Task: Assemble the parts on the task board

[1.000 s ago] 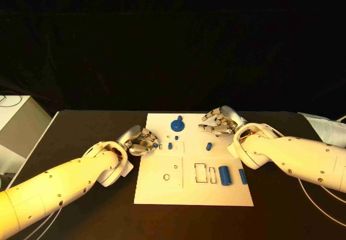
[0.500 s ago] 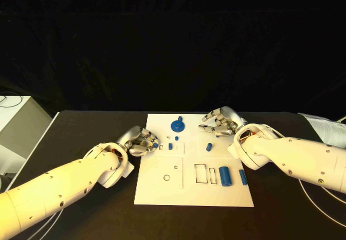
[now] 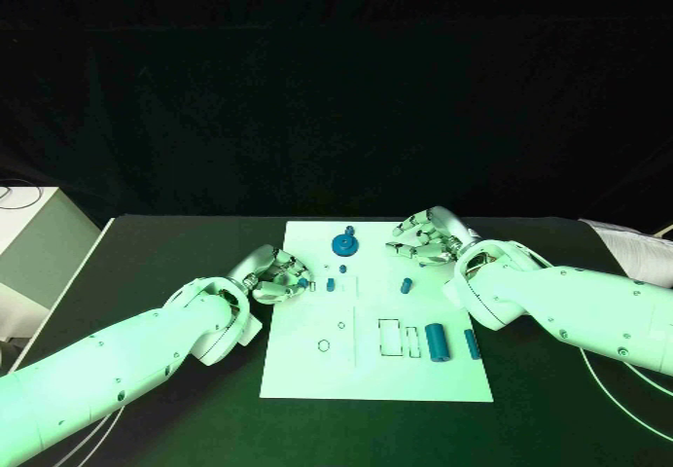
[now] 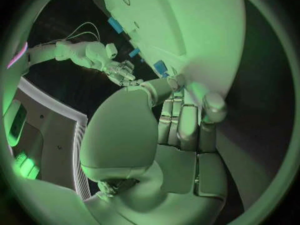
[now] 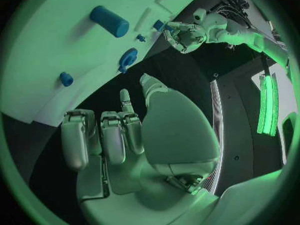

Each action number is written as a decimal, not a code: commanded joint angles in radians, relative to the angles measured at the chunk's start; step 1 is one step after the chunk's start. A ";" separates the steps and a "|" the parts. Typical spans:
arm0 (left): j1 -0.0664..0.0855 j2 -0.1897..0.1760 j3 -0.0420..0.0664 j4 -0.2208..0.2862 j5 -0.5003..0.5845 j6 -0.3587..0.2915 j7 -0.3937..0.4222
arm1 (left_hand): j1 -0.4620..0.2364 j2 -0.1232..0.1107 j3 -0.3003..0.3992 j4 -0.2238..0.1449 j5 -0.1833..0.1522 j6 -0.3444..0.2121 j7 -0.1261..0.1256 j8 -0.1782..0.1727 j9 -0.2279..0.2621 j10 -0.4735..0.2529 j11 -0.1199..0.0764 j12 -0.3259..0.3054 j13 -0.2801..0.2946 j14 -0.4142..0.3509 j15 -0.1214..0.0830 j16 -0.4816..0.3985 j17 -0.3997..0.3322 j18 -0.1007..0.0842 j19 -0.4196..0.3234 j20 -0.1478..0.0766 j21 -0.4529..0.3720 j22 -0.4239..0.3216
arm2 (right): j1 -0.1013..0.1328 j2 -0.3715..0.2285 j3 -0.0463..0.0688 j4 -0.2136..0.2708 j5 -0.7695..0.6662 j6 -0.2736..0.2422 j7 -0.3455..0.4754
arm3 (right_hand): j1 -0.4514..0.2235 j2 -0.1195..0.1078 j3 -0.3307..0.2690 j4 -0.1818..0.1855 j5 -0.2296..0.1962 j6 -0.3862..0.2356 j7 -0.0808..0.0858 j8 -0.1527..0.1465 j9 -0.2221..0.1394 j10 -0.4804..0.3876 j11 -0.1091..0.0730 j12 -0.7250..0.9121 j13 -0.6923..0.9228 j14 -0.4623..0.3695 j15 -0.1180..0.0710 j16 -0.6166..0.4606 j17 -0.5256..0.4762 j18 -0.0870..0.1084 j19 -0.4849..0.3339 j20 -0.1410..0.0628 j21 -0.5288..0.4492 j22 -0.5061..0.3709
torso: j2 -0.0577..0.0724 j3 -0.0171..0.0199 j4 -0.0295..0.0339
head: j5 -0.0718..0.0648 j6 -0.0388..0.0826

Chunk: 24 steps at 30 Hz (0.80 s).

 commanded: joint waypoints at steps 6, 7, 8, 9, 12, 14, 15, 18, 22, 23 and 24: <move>-0.004 -0.002 -0.003 -0.003 -0.006 0.070 -0.032 | 0.002 0.012 0.011 -0.003 0.002 0.006 0.000 -0.006 -0.004 -0.016 0.001 -0.005 0.064 -0.011 -0.001 -0.009 -0.006 0.007 -0.013 0.001 -0.004 -0.007 | -0.001 -0.001 0.000 0.001 -0.009 0.011 0.009 | -0.011 -0.001 0.006 -0.002 0.004 -0.001 -0.006 0.006 0.001 0.093 -0.007 0.002 0.251 0.104 -0.007 0.004 0.263 -0.004 0.065 -0.005 -0.005 0.183 | -0.001 -0.0006 0.0008 | -0.001 0.000; -0.004 -0.003 -0.003 -0.003 -0.007 0.071 -0.032 | 0.001 0.012 0.012 -0.003 0.002 0.006 0.000 -0.006 -0.004 -0.018 0.002 -0.006 0.063 -0.012 -0.001 -0.009 -0.007 0.008 -0.015 0.001 -0.005 -0.009 | -0.001 -0.001 0.000 0.001 -0.009 0.011 0.009 | -0.011 -0.001 0.006 -0.002 0.004 -0.001 -0.006 0.006 0.001 0.093 -0.007 0.002 0.251 0.104 -0.007 0.004 0.263 -0.004 0.065 -0.005 -0.005 0.183 | -0.001 -0.0007 0.0006 | -0.001 0.000; -0.004 -0.004 -0.003 -0.003 -0.006 0.072 -0.032 | 0.001 0.013 0.015 -0.003 0.002 0.006 0.000 -0.007 -0.005 -0.020 0.003 -0.008 0.062 -0.013 0.000 -0.010 -0.008 0.008 -0.017 0.001 -0.005 -0.010 | -0.001 -0.001 0.000 0.001 -0.009 0.011 0.009 | -0.011 -0.001 0.006 -0.002 0.004 -0.001 -0.006 0.006 0.001 0.093 -0.007 0.002 0.251 0.104 -0.007 0.004 0.263 -0.004 0.065 -0.005 -0.005 0.183 | -0.001 -0.0008 0.0004 | -0.001 0.000; -0.004 -0.004 -0.003 -0.003 -0.005 0.072 -0.032 | 0.002 0.016 0.021 -0.003 0.003 0.004 0.000 -0.008 -0.007 -0.024 0.004 -0.011 0.061 -0.015 0.001 -0.010 -0.010 0.008 -0.020 0.002 -0.006 -0.013 | -0.001 -0.001 0.000 0.001 -0.009 0.011 0.009 | -0.011 -0.001 0.006 -0.002 0.004 -0.001 -0.006 0.006 0.001 0.093 -0.007 0.002 0.251 0.104 -0.007 0.004 0.263 -0.004 0.065 -0.005 -0.005 0.183 | 0.000 -0.0011 0.0005 | -0.001 0.000; -0.004 -0.005 -0.003 -0.002 -0.002 0.074 -0.030 | 0.002 0.020 0.032 -0.003 0.003 0.001 0.001 -0.011 -0.010 -0.030 0.007 -0.015 0.058 -0.017 0.003 -0.011 -0.011 0.009 -0.025 0.003 -0.007 -0.016 | -0.001 -0.001 0.000 0.001 -0.009 0.011 0.009 | -0.011 -0.001 0.006 -0.002 0.004 -0.001 -0.006 0.006 0.001 0.093 -0.007 0.002 0.251 0.104 -0.007 0.004 0.263 -0.004 0.065 -0.005 -0.005 0.183 | 0.000 -0.0014 0.0008 | -0.001 0.001; -0.004 -0.006 -0.003 -0.002 0.001 0.078 -0.028 | 0.000 0.022 0.039 -0.002 0.002 0.000 0.001 -0.013 -0.012 -0.035 0.009 -0.020 0.055 -0.020 0.004 -0.012 -0.014 0.010 -0.030 0.004 -0.008 -0.019 | -0.001 -0.001 0.000 0.001 -0.009 0.011 0.009 | -0.011 -0.001 0.006 -0.002 0.004 -0.001 -0.006 0.006 0.001 0.093 -0.007 0.002 0.251 0.104 -0.007 0.004 0.263 -0.004 0.065 -0.005 -0.005 0.183 | 0.000 -0.0013 0.0007 | -0.001 0.001; -0.004 -0.006 -0.003 -0.001 0.002 0.082 -0.027 | -0.002 0.023 0.043 -0.001 0.002 -0.002 0.001 -0.014 -0.014 -0.040 0.011 -0.023 0.053 -0.021 0.006 -0.012 -0.015 0.011 -0.032 0.005 -0.008 -0.021 | -0.001 -0.001 0.000 0.001 -0.009 0.011 0.009 | -0.011 -0.001 0.006 -0.002 0.004 -0.001 -0.006 0.006 0.001 0.093 -0.007 0.002 0.251 0.104 -0.007 0.004 0.263 -0.004 0.065 -0.005 -0.005 0.183 | 0.000 -0.0015 0.0007 | -0.001 0.001; -0.004 -0.007 -0.002 0.000 0.005 0.102 -0.025 | -0.005 0.027 0.055 0.000 0.002 -0.005 0.001 -0.016 -0.017 -0.051 0.016 -0.033 0.047 -0.031 0.010 -0.015 -0.028 0.013 -0.044 0.009 -0.011 -0.028 | -0.001 -0.002 0.000 0.001 -0.009 0.011 0.009 | -0.011 -0.001 0.006 -0.002 0.004 -0.001 -0.006 0.006 0.001 0.093 -0.007 0.002 0.251 0.104 -0.007 0.004 0.263 -0.004 0.065 -0.005 -0.005 0.183 | 0.000 -0.0015 0.0008 | -0.001 0.000; -0.004 -0.008 -0.002 0.001 0.007 0.129 -0.021 | -0.007 0.028 0.063 0.000 0.002 -0.008 -0.002 -0.018 -0.020 -0.060 0.021 -0.041 0.041 -0.049 0.015 -0.023 -0.060 0.016 -0.058 0.013 -0.013 -0.037 | -0.002 -0.002 0.000 0.001 -0.009 0.012 0.009 | -0.011 -0.001 0.006 -0.002 0.004 -0.001 -0.006 0.006 0.001 0.093 -0.007 0.002 0.251 0.104 -0.007 0.004 0.263 -0.004 0.065 -0.005 -0.005 0.183 | 0.000 -0.0010 0.0002 | -0.001 0.000; -0.004 -0.008 -0.002 0.001 0.007 0.135 -0.020 | -0.007 0.029 0.064 0.000 0.002 -0.008 -0.002 -0.018 -0.020 -0.061 0.022 -0.042 0.040 -0.051 0.016 -0.023 -0.061 0.016 -0.059 0.014 -0.013 -0.037 | -0.002 -0.002 0.000 0.001 -0.009 0.012 0.009 | -0.011 -0.001 0.006 -0.002 0.004 -0.001 -0.006 0.006 0.001 0.093 -0.007 0.002 0.251 0.104 -0.007 0.004 0.263 -0.004 0.065 -0.005 -0.005 0.183 | 0.000 -0.0010 0.0004 | -0.001 0.000; -0.004 -0.008 -0.002 0.001 0.007 0.140 -0.019 | -0.007 0.029 0.065 0.000 0.002 -0.009 -0.003 -0.019 -0.021 -0.062 0.022 -0.042 0.039 -0.051 0.016 -0.023 -0.062 0.016 -0.060 0.014 -0.013 -0.037 | -0.002 -0.002 0.000 0.001 -0.009 0.012 0.009 | -0.011 -0.001 0.006 -0.002 0.004 -0.001 -0.006 0.006 0.001 0.093 -0.007 0.002 0.251 0.104 -0.007 0.004 0.263 -0.004 0.065 -0.005 -0.005 0.183 | 0.000 -0.0010 0.0004 | -0.001 0.000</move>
